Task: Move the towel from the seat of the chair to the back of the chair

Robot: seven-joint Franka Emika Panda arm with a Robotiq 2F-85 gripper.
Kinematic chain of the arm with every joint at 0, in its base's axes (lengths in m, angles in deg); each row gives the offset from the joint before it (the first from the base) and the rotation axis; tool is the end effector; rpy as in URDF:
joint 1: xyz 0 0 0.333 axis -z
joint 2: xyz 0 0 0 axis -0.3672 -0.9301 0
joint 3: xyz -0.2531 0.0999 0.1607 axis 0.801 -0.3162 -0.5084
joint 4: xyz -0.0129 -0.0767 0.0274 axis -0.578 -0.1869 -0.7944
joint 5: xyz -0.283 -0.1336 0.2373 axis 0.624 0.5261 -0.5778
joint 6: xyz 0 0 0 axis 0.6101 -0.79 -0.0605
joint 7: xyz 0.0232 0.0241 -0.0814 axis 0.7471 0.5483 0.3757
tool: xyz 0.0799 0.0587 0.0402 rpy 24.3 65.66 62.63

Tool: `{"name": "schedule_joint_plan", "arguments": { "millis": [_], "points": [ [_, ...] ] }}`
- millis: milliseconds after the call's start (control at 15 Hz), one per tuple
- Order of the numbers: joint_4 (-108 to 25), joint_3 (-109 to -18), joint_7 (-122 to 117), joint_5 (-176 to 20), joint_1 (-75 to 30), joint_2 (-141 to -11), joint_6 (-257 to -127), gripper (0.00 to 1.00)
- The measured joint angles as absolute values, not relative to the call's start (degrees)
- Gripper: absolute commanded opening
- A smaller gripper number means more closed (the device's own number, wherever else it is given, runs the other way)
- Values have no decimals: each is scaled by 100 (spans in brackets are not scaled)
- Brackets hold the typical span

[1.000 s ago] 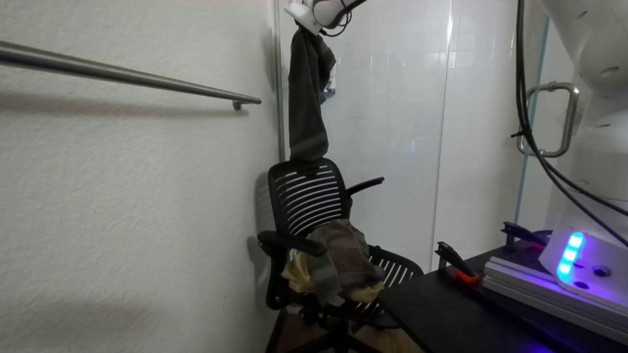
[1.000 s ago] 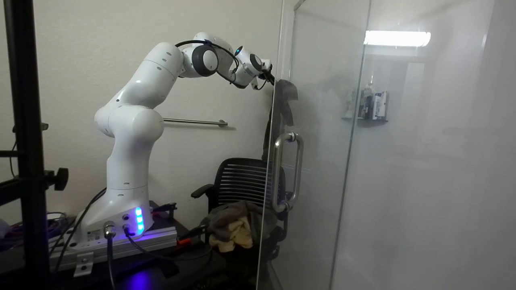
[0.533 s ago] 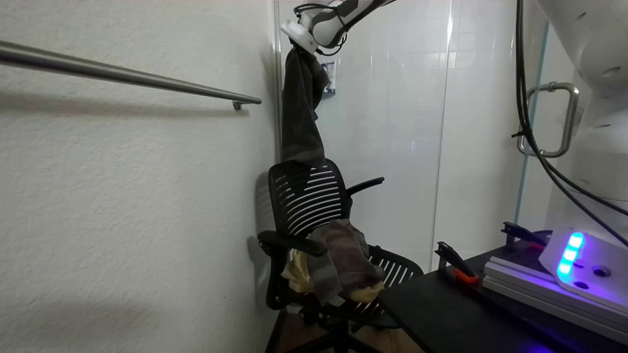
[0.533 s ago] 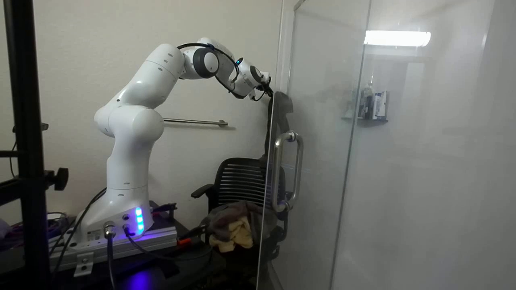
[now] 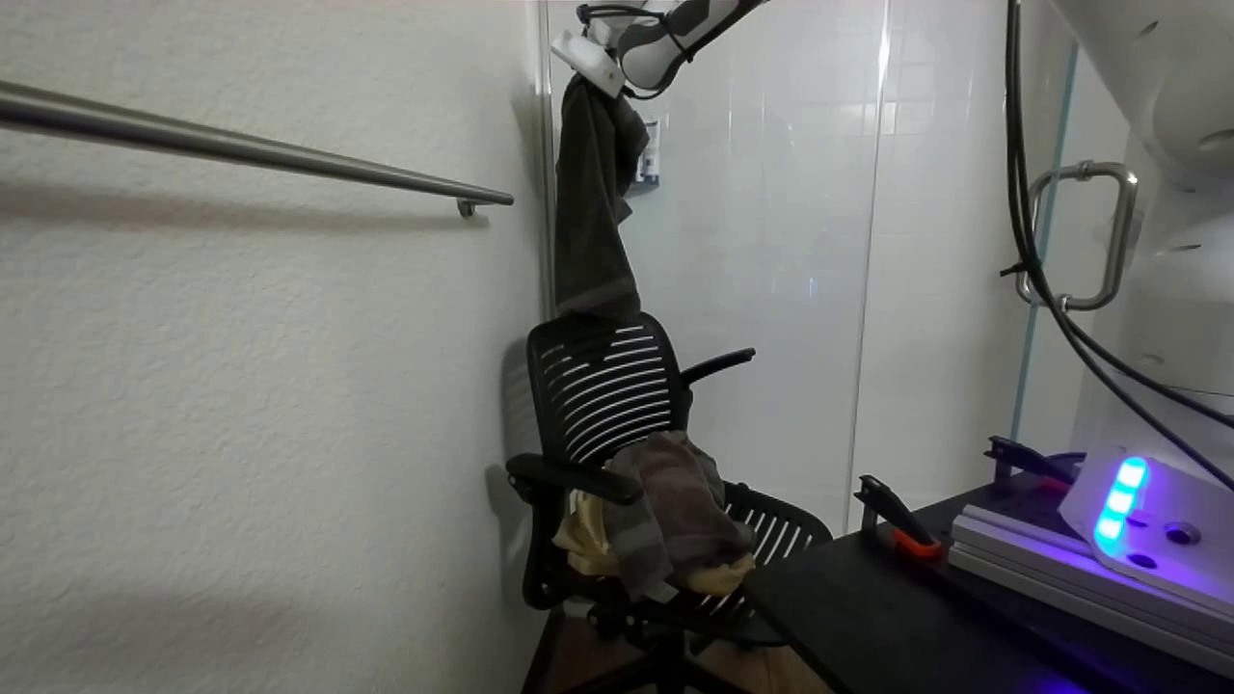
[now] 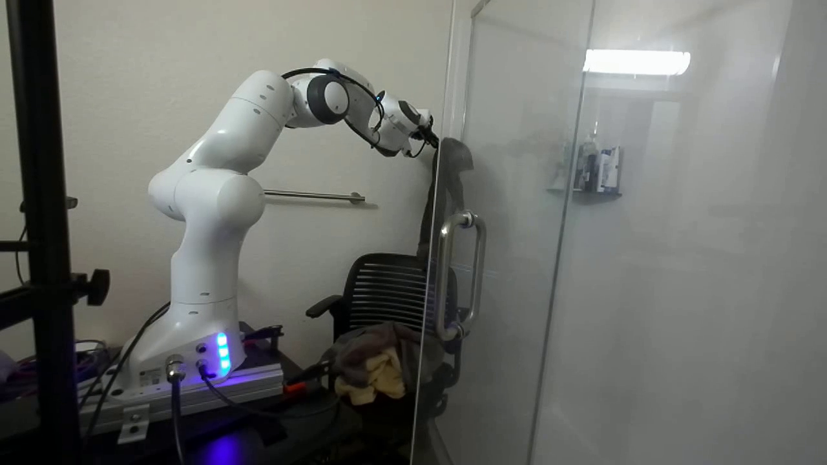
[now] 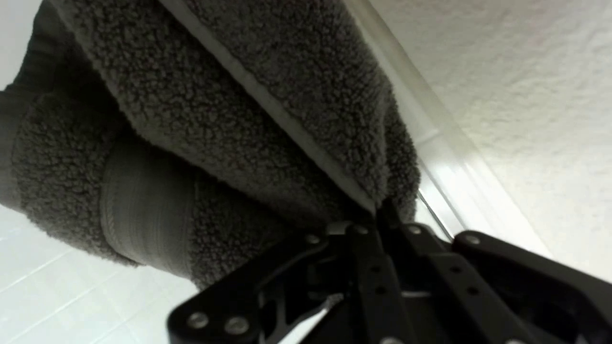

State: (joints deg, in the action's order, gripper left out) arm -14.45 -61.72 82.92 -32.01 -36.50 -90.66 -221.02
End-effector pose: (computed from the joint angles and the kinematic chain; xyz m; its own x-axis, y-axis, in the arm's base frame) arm 0.7340 0.1878 0.6160 0.1969 -0.5888 0.7839 -0.2152 -0.8060 -0.5514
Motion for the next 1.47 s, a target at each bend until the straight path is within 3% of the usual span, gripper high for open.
{"name": "schedule_joint_plan", "arguments": {
  "millis": [733, 1200, 1467],
  "points": [
    [-1032, -5625, 9314, -2585, -4035, -9491, -22225, 2],
    [-2199, -5518, 9813, -2381, -4125, -9545, -22183, 2],
    [-3069, -5728, 9429, -2506, -4194, -9086, -21144, 2]
  ]
}}
